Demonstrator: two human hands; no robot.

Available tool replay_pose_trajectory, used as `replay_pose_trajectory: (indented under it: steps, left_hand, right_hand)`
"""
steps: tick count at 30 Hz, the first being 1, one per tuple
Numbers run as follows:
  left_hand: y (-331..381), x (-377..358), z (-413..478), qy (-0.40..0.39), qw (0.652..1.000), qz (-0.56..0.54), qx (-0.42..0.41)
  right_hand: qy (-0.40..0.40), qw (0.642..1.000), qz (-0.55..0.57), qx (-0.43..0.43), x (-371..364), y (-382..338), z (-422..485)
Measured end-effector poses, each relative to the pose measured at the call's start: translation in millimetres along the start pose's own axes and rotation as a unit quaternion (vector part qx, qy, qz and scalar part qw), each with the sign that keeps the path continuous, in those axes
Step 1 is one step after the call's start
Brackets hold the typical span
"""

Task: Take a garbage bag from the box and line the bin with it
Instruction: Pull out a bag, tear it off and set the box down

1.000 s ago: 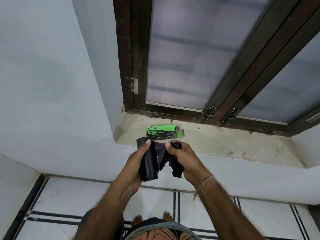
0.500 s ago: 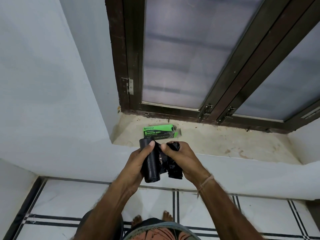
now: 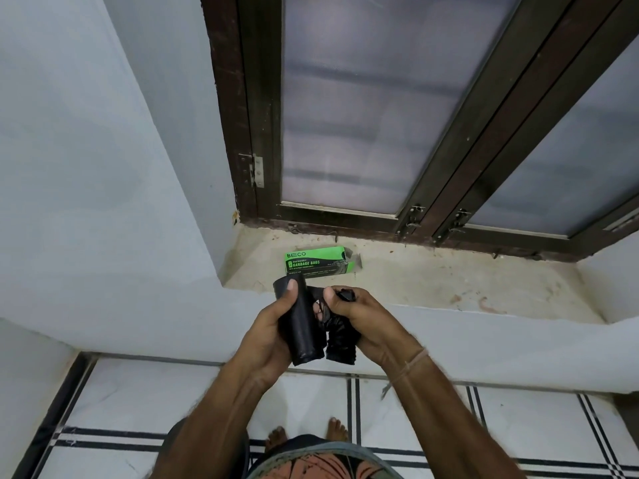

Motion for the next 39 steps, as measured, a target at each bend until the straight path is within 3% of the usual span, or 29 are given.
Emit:
replay_pose_trajectory:
  steps: [6,14,21,30,34,39]
  left_hand:
    - [-5.6,-0.5,0.7,-0.023,0.994,-0.108,0.004]
    - [-8.0,-7.7,-1.1,-0.037,0.985,-0.169,-0.028]
    - [-10.8,-5.3,4.3,-0.025,0.991,-0.112,-0.063]
    - [-25.2,-7.1,8.3,-0.051,0.986,-0.153,-0.045]
    - [-13.8,-2.7,11.2,-0.059,0.969,-0.227,-0.079]
    - [-14.8,-5.3,13.2,-0.004,0.988,-0.124,-0.087]
  right_hand:
    - [-0.007,0.978,0.202,-0.041,-13.9,5.7,-4.9]
    - [-0.007,0.96,0.278,-0.023,-21.9,5.6,-11.7]
    - [0.005,0.958,0.286,-0.027,-24.2,6.9,-12.4]
    - [0.044,0.949,0.307,-0.05,-22.1,14.7,-3.5]
    - [0.103,0.914,0.388,-0.063,-18.7,18.3,-3.5]
    - [0.101,0.948,0.299,-0.034,-14.0,10.3,3.5]
Point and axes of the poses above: each hand's wrist, its own z-axis towards the middle knuckle, its own x-axis out of the back of the hand, y = z × x, the point moved 4 cm from there along z, towards the middle knuckle, and after that the axes turned 2 degrees about z, right-handed, at the moved point
